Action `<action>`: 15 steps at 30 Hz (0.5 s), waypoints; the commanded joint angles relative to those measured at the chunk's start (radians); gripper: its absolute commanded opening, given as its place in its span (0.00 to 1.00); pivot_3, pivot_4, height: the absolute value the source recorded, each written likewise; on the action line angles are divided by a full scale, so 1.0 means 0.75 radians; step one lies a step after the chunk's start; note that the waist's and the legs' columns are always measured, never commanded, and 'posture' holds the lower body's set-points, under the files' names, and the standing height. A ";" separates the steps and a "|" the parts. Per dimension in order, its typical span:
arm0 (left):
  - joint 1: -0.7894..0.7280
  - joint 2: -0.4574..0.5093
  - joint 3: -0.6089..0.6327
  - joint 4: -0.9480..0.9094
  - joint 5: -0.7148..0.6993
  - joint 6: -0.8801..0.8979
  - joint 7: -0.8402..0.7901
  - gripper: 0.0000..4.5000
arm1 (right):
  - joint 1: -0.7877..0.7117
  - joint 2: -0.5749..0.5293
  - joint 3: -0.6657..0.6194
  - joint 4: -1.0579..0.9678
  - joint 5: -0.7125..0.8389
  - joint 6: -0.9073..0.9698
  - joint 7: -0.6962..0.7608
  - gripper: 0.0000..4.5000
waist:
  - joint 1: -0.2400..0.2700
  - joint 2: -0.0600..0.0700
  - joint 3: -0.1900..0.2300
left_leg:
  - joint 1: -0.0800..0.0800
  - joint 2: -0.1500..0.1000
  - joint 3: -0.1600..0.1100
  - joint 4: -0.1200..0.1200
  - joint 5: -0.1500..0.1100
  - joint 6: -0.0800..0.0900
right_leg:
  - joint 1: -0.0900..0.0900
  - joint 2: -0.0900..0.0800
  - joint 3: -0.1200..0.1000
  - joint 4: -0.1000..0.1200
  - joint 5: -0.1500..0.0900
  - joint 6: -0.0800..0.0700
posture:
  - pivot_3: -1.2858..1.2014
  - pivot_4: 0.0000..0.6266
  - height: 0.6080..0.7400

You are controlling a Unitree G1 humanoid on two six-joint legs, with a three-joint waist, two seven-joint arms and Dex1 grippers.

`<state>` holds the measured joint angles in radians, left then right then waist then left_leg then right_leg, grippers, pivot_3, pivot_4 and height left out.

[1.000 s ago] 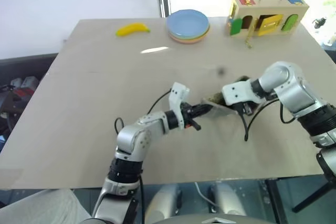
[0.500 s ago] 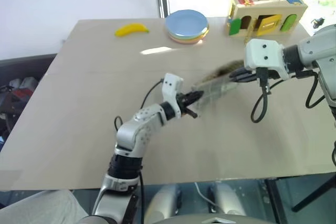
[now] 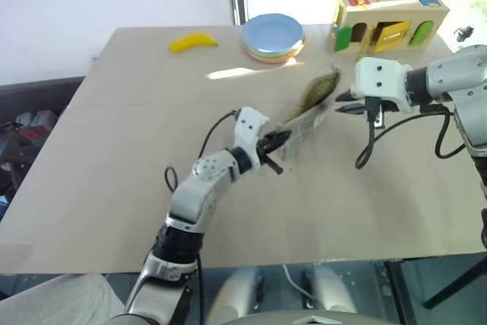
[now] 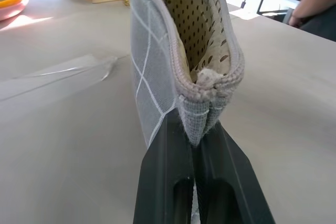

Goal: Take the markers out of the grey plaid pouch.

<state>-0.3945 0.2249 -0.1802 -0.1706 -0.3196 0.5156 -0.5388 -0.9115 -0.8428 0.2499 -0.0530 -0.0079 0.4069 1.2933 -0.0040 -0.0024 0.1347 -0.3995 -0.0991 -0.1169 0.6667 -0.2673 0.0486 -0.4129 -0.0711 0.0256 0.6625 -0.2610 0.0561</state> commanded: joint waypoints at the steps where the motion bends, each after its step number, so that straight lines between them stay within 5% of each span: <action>1: 0.035 0.005 -0.013 -0.103 -0.067 0.036 -0.060 0.00 | -0.067 0.034 -0.013 0.042 -0.029 -0.043 -0.067 0.63 | -0.006 0.000 0.000 | 0.000 0.000 0.000 0.000 0.000 0.000 | 0.000 0.000 0.000 0.000 0.000 0.000 | 0.52 0.24 1.00; 2: 0.043 0.003 -0.008 -0.122 -0.090 0.052 -0.070 0.00 | -0.073 0.037 -0.008 0.052 -0.030 -0.045 -0.061 0.73 | -0.006 0.000 0.000 | 0.000 0.000 0.000 0.000 0.000 0.000 | 0.000 0.000 0.000 0.000 0.000 0.000 | 0.52 0.24 1.00; 11: 0.051 0.000 0.032 -0.170 -0.205 0.179 -0.077 0.00 | -0.056 0.006 -0.022 -0.019 0.045 0.036 0.046 0.73 | -0.005 0.000 0.000 | 0.000 0.000 0.000 0.000 0.000 0.000 | 0.000 0.000 0.000 0.000 0.000 0.000 | 0.52 0.24 1.00; 15: 0.051 0.002 0.035 -0.167 -0.217 0.199 -0.075 0.00 | -0.048 -0.026 -0.039 -0.078 0.104 0.106 0.082 0.45 | -0.004 0.000 0.000 | 0.000 0.000 0.000 0.000 0.000 0.000 | 0.000 0.000 0.000 0.000 0.000 0.000 | 0.52 0.24 1.00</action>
<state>-0.3449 0.2290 -0.1628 -0.2628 -0.4640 0.6667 -0.5924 -0.9350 -0.8432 0.2579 -0.0682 0.0470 0.4680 1.3413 -0.0072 -0.0023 0.1348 -0.3995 -0.0991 -0.1172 0.6667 -0.2673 0.0486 -0.4127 -0.0711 0.0254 0.6623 -0.2610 0.0561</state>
